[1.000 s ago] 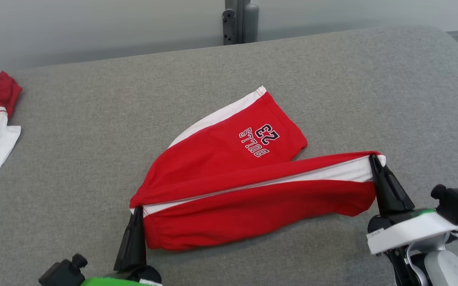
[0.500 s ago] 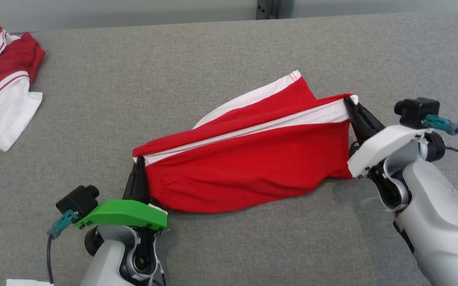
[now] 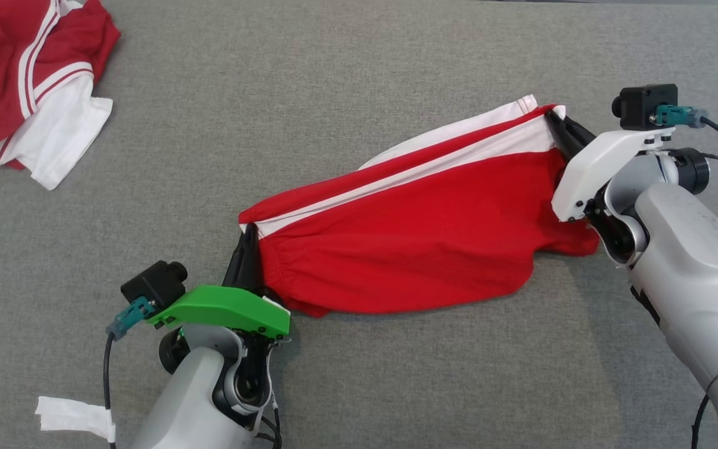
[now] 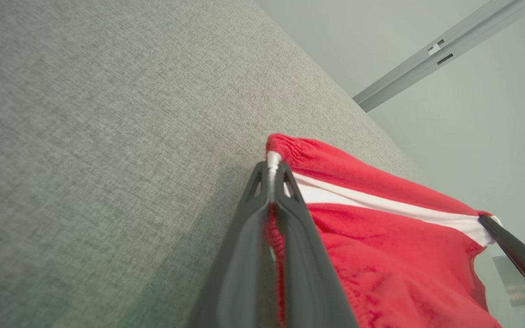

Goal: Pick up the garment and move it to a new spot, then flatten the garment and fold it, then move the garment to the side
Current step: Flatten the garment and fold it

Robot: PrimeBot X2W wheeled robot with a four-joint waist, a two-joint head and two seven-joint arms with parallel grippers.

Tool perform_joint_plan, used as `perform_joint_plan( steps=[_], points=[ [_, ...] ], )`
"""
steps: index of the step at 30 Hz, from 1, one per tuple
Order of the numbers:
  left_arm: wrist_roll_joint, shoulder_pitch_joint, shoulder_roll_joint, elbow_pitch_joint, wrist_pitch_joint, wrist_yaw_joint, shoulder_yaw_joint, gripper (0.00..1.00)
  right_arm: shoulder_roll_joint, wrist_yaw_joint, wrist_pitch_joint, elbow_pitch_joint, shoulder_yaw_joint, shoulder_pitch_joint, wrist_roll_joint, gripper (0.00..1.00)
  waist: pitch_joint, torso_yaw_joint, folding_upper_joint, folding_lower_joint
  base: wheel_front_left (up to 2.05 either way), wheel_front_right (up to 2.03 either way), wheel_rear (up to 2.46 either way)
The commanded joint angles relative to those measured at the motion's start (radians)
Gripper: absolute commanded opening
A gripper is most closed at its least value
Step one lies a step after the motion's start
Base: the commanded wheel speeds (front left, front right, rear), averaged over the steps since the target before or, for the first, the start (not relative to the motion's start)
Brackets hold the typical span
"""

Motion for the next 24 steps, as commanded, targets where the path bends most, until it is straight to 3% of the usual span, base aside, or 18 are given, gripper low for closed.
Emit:
perform_joint_plan(
  steps=[1, 10, 11, 12, 13, 14, 24],
  points=[
    [-0.014, -0.023, 0.006, 0.001, -0.007, 0.006, -0.008, 0.00, -0.008, -0.002, -0.012, 0.019, 0.016, -0.021, 0.021, 0.00, 0.020, 0.025, 0.0000, 0.0000, 0.00, 0.00, 0.00],
    [0.007, -0.063, 0.005, -0.006, -0.008, 0.024, -0.053, 0.00, -0.013, -0.002, -0.080, 0.124, 0.111, -0.094, 0.088, 0.00, 0.035, 0.050, 0.0000, 0.0000, 0.00, 0.00, 0.00],
    [0.019, -0.065, 0.005, -0.008, -0.008, 0.027, -0.057, 0.00, -0.012, -0.002, -0.093, 0.134, 0.119, -0.101, 0.093, 0.23, 0.036, 0.050, 0.0000, 0.0000, 0.00, 0.00, 0.00],
    [0.030, -0.067, 0.005, -0.011, -0.008, 0.028, -0.059, 0.25, -0.009, -0.002, -0.102, 0.143, 0.128, -0.106, 0.098, 0.48, 0.036, 0.051, 0.0000, 0.0000, 0.00, 0.00, 0.00],
    [0.043, -0.067, 0.005, -0.014, -0.008, 0.029, -0.063, 0.49, -0.007, -0.002, -0.111, 0.149, 0.139, -0.110, 0.103, 0.89, 0.036, 0.051, 0.0000, 0.0000, 0.00, 0.00, 0.00],
    [0.056, -0.066, 0.005, -0.014, -0.008, 0.028, -0.069, 0.99, -0.006, -0.002, -0.120, 0.153, 0.148, -0.115, 0.106, 1.00, 0.036, 0.051, 0.0000, 0.0000, 0.00, 0.00, 0.00],
    [0.204, -0.016, 0.020, -0.105, -0.008, 0.010, -0.075, 1.00, -0.037, -0.002, -0.179, 0.162, 0.241, -0.147, 0.160, 1.00, 0.030, 0.044, 0.0000, 0.0000, 0.00, 0.00, 0.00]
  ],
)
